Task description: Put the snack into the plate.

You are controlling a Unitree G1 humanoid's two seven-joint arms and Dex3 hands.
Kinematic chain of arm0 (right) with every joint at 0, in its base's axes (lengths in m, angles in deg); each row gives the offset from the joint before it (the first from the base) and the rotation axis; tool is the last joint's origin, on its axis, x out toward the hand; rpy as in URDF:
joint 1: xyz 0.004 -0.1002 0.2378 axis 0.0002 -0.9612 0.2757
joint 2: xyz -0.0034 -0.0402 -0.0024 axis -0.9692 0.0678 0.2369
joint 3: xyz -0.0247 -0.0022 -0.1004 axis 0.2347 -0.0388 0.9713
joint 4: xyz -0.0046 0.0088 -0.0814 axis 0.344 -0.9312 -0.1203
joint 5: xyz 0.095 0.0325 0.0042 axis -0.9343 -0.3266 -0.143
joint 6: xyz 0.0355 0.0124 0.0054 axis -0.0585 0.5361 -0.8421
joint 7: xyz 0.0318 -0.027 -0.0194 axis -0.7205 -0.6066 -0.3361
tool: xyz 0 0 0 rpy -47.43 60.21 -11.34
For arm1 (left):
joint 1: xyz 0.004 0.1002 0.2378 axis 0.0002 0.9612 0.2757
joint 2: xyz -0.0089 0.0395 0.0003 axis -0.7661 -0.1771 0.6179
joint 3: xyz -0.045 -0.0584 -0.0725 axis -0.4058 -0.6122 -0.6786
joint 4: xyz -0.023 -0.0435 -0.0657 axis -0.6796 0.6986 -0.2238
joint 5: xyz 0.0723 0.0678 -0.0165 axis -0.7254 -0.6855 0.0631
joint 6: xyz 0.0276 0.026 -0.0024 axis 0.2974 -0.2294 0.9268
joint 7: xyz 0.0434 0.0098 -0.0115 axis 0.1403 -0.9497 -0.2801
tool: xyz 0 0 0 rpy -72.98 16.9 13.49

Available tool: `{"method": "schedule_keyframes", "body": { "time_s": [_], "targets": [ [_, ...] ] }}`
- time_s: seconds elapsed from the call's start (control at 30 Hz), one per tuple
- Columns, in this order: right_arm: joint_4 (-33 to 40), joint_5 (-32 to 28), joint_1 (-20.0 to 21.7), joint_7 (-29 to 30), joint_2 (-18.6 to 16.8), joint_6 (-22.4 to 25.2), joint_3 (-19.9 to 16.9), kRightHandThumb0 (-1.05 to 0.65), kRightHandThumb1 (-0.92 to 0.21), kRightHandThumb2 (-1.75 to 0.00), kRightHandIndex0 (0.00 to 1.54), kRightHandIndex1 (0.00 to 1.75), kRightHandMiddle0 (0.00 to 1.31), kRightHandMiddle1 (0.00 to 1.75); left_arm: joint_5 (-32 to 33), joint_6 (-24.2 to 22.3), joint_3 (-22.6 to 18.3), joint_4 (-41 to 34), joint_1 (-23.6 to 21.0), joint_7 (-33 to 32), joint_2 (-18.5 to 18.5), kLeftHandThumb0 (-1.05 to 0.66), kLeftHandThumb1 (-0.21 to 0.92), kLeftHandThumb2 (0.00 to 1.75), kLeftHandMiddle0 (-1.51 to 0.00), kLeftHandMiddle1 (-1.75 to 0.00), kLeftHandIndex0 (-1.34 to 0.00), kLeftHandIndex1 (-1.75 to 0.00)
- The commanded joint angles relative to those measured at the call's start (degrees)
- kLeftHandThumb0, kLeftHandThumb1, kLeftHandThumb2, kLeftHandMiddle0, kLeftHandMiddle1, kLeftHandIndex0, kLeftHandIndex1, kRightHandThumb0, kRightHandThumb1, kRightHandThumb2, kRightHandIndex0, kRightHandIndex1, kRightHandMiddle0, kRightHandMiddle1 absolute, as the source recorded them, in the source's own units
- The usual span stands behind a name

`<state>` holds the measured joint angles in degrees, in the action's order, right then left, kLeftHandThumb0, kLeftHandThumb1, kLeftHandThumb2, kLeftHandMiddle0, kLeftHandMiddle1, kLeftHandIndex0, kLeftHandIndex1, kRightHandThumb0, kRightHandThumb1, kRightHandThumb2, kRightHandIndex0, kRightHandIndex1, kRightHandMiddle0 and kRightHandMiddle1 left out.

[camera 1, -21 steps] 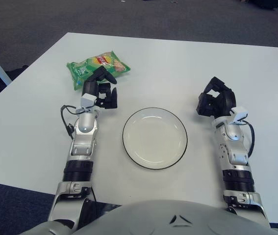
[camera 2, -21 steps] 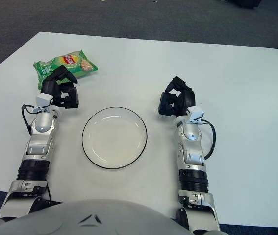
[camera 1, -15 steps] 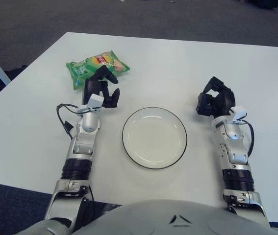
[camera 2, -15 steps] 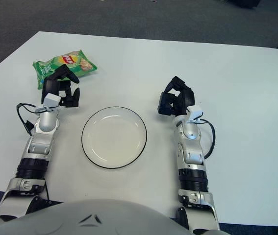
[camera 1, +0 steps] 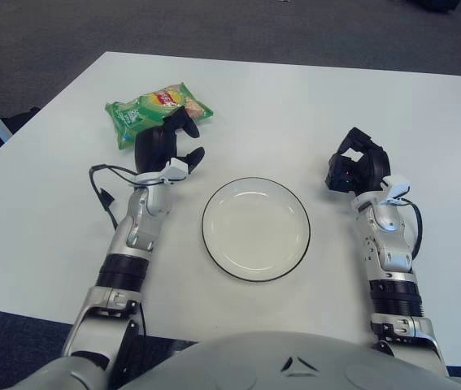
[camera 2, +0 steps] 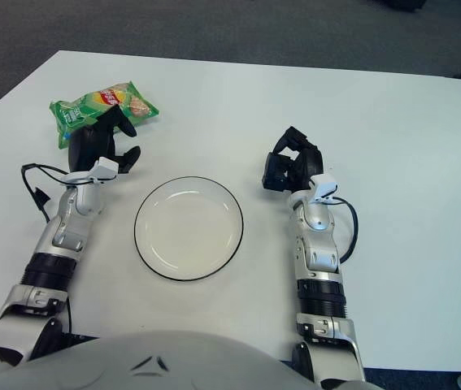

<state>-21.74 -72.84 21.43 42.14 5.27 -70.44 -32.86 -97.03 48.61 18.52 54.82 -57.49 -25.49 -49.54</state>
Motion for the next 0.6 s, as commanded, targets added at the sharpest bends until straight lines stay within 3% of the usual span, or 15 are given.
{"method": "schedule_keyframes", "body": {
  "time_s": [0.0,0.57],
  "targets": [
    [-3.55,-0.26,-6.62,-0.11,-1.38,0.96,-0.53,-0.53,-0.19,-1.47,1.32,1.75,0.72,1.75,-3.78,-1.07,1.15,1.47,-3.52,-2.79,-2.88,-0.5,0.27,1.37,-1.27,-1.75,-0.65,-1.75],
    [-4.48,-0.15,-6.13,-1.24,-1.08,1.22,-0.7,-0.54,-0.19,-1.48,1.31,1.75,0.72,1.75,-8.87,-7.12,3.94,2.79,-9.73,-3.46,-8.55,-0.47,0.36,1.26,-1.1,-1.75,-0.58,-1.75]
  ]
}}
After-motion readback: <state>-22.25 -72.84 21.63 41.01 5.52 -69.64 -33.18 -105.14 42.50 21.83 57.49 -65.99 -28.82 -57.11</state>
